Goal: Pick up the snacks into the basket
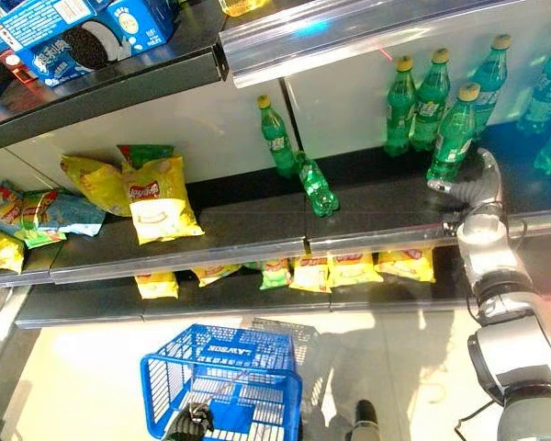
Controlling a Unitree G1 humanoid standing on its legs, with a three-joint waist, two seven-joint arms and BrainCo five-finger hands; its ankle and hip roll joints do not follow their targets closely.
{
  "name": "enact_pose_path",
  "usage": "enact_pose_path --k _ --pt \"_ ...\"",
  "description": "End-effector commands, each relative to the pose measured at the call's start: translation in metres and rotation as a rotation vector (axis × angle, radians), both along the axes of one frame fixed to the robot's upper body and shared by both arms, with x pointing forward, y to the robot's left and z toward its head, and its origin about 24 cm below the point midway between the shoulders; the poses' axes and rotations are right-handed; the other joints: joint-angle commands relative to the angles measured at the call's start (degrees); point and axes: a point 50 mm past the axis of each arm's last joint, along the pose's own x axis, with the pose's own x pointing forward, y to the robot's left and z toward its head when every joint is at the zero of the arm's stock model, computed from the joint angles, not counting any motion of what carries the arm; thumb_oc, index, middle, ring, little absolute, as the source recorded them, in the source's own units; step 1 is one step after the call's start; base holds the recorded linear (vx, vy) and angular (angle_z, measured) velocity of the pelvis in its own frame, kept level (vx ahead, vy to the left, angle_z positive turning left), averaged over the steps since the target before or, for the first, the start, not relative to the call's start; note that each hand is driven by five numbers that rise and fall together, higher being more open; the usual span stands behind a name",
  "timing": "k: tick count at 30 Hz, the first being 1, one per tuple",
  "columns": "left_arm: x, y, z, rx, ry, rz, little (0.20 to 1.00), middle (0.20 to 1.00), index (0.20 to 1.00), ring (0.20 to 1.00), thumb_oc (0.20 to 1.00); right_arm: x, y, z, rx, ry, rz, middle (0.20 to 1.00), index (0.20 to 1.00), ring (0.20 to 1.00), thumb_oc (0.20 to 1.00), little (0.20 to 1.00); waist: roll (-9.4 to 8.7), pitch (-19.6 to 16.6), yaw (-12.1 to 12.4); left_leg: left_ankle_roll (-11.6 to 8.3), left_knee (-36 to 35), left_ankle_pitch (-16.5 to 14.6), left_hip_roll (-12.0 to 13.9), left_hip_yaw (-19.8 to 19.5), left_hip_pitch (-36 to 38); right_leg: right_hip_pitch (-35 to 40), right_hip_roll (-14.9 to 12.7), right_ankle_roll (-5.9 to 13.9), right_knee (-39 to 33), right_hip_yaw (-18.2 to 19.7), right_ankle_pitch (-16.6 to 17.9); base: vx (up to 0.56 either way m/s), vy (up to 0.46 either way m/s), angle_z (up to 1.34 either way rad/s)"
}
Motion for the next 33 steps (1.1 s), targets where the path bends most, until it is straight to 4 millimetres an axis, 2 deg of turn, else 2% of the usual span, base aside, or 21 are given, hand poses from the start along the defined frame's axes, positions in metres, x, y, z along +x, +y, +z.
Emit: enact_pose_path --k 1,14,33 --pt "-0.025 0.040 -0.008 0.141 0.091 0.007 0.200 0.200 0.200 0.200 0.200 -0.011 -0.002 0.044 -0.072 -0.144 -0.005 1.000 1.000 1.000 1.000 1.000 -3.64 -1.0 0.6 -1.93 3.0 -3.5 -0.1 -1.6 -0.3 6.6 -3.2 7.03 -13.4 2.0 5.1 0.00 -0.059 0.18" --pt "-0.024 0.037 -0.009 0.148 0.093 -0.016 0.200 0.200 0.200 0.200 0.200 -0.019 -0.015 0.047 -0.082 -0.146 -0.049 1.000 1.000 1.000 1.000 1.000 -2.51 -0.7 0.8 -2.90 1.4 -1.8 0.3 -3.1 -0.1 6.1 -3.5 6.37 -10.7 0.2 3.4 -0.01 -0.042 0.10" --pt "-0.030 0.043 -0.012 0.173 0.114 0.007 0.200 0.200 0.200 0.200 0.200 -0.018 -0.017 0.039 -0.072 -0.121 -0.059 1.000 1.000 1.000 1.000 1.000 -3.14 -0.9 3.4 -4.19 -2.2 1.6 1.3 -9.3 -0.3 5.0 -3.2 4.59 -5.8 -3.9 -0.1 0.00 -0.060 0.12"
